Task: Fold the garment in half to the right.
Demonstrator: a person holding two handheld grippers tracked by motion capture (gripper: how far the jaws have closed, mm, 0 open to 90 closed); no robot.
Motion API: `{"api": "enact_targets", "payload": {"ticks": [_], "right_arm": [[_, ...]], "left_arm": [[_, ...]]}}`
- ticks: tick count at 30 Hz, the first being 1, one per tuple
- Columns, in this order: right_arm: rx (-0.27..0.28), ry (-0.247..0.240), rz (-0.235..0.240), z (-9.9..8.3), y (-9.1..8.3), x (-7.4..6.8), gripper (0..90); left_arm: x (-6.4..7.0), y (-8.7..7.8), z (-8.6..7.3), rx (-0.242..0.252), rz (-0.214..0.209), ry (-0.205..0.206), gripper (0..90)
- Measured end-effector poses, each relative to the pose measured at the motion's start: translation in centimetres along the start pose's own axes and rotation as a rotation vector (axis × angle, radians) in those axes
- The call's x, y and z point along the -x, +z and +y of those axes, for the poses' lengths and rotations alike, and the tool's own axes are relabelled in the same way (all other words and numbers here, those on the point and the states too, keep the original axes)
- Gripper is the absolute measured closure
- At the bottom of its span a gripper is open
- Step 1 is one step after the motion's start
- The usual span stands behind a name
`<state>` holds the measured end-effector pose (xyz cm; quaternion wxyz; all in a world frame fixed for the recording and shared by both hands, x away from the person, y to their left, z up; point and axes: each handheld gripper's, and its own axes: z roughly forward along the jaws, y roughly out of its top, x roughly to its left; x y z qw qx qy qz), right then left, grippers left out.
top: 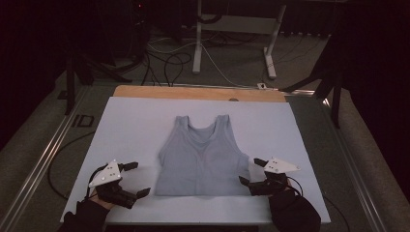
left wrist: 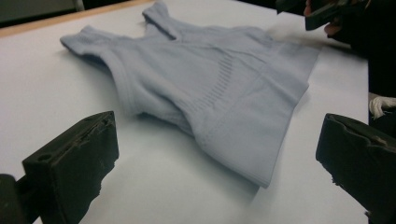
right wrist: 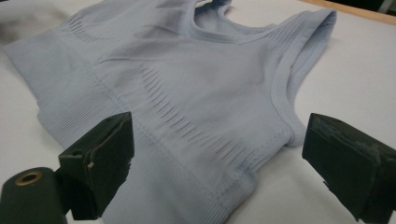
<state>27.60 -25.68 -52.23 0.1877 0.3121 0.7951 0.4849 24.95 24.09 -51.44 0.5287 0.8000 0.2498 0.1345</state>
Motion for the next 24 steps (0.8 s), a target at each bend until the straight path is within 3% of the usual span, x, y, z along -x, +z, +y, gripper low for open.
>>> {"api": "enact_targets", "payload": {"ticks": [6, 9, 10, 22, 24], "right_arm": [[-0.005, -0.02, 0.004, 0.8, 0.3, -0.3, 9.0], [-0.013, -0.027, -0.018, 1.7, 0.3, -0.5, 9.1], [-0.011, -0.009, -0.021, 1.9, 0.3, -0.6, 9.0], [0.001, -0.069, -0.003, 5.5, 1.0, -0.6, 9.1], [0.001, -0.07, 0.002, 5.8, 1.1, -0.5, 9.1]], "left_arm": [[0.8, 0.2, 1.1, -0.018, -0.01, 0.029, 0.3], [1.2, 0.2, 1.9, -0.044, -0.02, 0.06, 0.3], [1.3, 0.1, 2.2, -0.045, -0.016, 0.064, 0.3], [1.3, -0.7, 4.6, -0.026, -0.062, 0.041, 0.3], [1.4, -0.7, 5.0, -0.033, -0.065, 0.058, 0.3]]}}
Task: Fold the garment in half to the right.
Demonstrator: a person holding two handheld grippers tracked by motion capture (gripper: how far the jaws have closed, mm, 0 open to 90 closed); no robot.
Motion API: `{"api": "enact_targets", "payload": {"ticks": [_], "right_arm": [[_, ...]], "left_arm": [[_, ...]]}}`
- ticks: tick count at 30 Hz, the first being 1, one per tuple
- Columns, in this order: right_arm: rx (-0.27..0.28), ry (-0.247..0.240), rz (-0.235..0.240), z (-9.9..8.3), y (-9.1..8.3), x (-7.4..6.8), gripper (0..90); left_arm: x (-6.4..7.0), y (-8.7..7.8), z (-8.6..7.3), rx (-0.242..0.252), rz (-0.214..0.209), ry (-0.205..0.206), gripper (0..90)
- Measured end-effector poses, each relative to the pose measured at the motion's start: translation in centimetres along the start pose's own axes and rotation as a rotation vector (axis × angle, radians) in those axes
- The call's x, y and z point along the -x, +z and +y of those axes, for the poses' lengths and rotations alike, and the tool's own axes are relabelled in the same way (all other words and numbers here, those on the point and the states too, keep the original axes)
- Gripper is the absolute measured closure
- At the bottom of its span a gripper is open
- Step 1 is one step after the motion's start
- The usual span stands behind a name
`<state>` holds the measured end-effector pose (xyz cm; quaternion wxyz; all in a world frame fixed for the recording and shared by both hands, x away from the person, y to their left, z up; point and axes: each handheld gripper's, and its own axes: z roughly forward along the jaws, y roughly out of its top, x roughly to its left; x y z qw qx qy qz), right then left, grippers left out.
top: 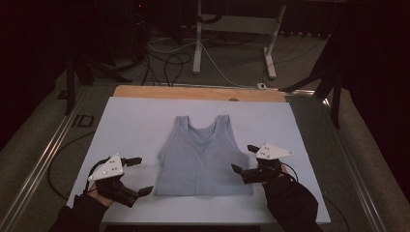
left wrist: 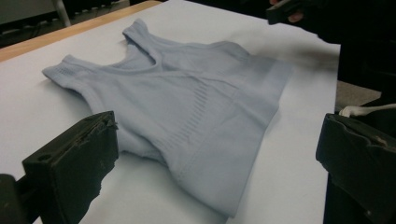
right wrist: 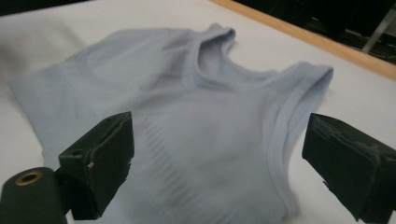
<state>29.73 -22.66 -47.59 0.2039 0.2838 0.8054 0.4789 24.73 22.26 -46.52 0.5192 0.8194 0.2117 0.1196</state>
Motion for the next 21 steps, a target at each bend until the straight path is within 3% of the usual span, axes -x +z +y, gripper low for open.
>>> {"api": "enact_targets", "payload": {"ticks": [2, 6, 21], "right_arm": [[-0.001, -0.033, 0.012, 1.2, 0.5, 0.2, 9.1], [0.011, -0.055, 0.026, 2.9, 1.2, 0.3, 9.1], [0.032, -0.107, 0.085, 8.0, 5.3, 0.3, 9.4]], "left_arm": [[0.1, 0.0, 0.3, -0.001, -0.003, 0.002, 0.3], [0.3, 0.3, 0.7, -0.02, -0.004, 0.012, 0.3], [0.6, 1.1, 1.2, -0.059, 0.017, 0.009, 0.3]]}}
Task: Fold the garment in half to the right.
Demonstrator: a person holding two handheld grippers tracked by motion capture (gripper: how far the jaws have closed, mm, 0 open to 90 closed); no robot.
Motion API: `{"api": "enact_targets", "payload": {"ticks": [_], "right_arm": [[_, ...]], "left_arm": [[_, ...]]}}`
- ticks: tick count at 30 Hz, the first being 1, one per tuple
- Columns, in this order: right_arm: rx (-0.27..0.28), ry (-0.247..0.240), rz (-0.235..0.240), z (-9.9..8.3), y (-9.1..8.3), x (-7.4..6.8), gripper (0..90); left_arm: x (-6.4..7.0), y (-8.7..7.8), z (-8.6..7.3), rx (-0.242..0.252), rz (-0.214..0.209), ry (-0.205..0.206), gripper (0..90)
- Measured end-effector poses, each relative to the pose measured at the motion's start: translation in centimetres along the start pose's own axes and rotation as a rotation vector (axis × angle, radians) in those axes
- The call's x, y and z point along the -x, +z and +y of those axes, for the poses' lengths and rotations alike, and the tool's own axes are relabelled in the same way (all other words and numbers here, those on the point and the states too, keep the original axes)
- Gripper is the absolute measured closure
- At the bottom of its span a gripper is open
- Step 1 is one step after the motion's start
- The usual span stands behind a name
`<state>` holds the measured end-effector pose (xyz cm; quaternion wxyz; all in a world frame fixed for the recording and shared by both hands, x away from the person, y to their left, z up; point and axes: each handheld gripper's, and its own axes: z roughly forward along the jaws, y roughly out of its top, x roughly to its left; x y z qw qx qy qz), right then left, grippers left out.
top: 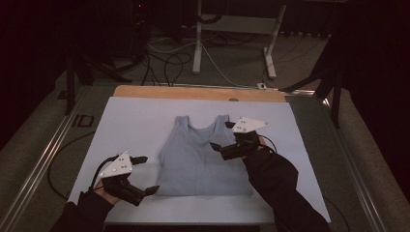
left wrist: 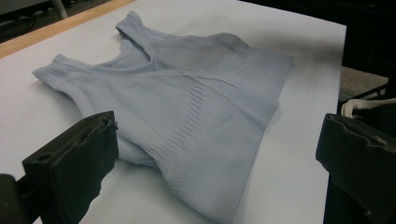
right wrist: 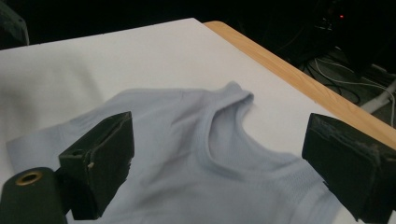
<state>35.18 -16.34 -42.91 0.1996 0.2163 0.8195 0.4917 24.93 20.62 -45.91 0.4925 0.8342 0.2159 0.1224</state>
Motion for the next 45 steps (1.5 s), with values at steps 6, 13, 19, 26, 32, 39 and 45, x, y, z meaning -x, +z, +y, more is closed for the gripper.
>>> {"api": "enact_targets", "payload": {"ticks": [6, 13, 19, 26, 32, 39, 45], "right_arm": [[0.011, 0.0, 0.013, 1.5, 1.5, 0.4, 9.4], [0.006, -0.001, 0.024, 2.9, 3.3, 1.0, 9.4], [0.0, -0.004, 0.025, 3.7, 4.9, 1.4, 9.4], [-0.008, 0.018, 0.032, 4.6, 6.9, 1.4, 9.4], [-0.016, 0.02, 0.033, 5.0, 8.3, 1.6, 9.4], [-0.05, 0.023, 0.029, 5.3, 10.4, 2.0, 12.9], [-0.063, 0.03, 0.037, 5.3, 12.0, 2.1, 12.6]], "left_arm": [[0.2, 0.0, 0.3, -0.027, 0.028, -0.003, 0.3], [0.5, 0.4, 0.4, -0.021, 0.056, -0.005, 0.3], [0.6, 0.7, 0.7, -0.015, 0.085, -0.015, 0.3], [1.0, 1.6, 0.6, -0.018, 0.122, -0.036, 0.3], [1.3, 2.3, 0.3, -0.04, 0.139, -0.052, 0.3], [1.5, 3.5, -0.4, -0.03, 0.13, -0.074, 0.4], [1.5, 4.2, -0.8, -0.058, 0.129, -0.074, 0.4]]}}
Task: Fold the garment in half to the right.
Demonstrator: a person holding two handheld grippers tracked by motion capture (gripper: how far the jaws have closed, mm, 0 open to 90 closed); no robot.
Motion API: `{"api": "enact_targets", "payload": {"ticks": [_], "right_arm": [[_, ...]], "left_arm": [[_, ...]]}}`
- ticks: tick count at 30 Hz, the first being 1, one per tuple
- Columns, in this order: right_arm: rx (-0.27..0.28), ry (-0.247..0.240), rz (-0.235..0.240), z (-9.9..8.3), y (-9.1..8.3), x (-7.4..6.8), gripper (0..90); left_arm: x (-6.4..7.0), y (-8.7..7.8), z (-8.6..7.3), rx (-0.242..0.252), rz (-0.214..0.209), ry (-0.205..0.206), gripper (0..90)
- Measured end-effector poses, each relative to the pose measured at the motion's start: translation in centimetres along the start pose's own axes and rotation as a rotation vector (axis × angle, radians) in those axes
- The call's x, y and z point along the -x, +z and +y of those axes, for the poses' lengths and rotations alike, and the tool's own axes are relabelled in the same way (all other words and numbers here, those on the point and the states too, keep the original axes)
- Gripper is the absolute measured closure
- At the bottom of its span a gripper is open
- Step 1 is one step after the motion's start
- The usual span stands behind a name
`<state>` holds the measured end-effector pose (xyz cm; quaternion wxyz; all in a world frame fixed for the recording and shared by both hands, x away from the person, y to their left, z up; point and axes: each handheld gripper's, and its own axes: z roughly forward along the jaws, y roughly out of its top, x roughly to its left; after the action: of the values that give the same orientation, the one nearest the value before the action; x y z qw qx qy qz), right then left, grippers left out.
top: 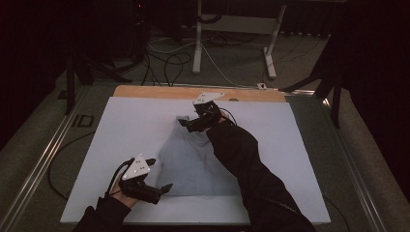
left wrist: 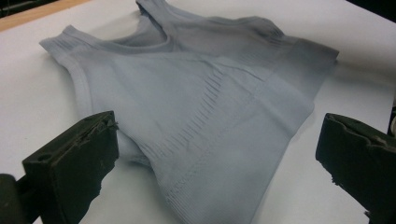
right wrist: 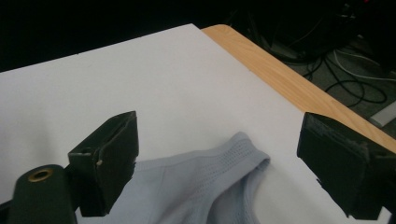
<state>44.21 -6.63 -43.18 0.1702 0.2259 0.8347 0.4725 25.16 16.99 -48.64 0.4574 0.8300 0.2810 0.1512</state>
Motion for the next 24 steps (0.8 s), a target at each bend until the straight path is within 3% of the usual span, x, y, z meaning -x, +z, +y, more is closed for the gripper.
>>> {"api": "enact_targets", "payload": {"ticks": [12, 15, 19, 24], "right_arm": [[-0.04, 0.019, 0.021, -0.3, 3.1, 0.0, 10.2], [-0.047, 0.031, 0.027, -0.5, 3.8, 0.1, 10.0], [-0.052, 0.062, 0.014, -0.5, 4.6, 0.1, 9.7], [-0.073, 0.093, 0.007, -0.4, 5.6, 0.3, 9.7]], "left_arm": [[-0.4, 1.5, -1.4, -0.074, -0.014, -0.042, 0.4], [-0.2, 1.8, -1.6, -0.115, 0.021, -0.042, 0.4], [-0.3, 2.1, -1.8, -0.17, 0.0, -0.071, 0.5], [-0.5, 2.5, -2.3, -0.24, -0.014, -0.076, 2.4]]}}
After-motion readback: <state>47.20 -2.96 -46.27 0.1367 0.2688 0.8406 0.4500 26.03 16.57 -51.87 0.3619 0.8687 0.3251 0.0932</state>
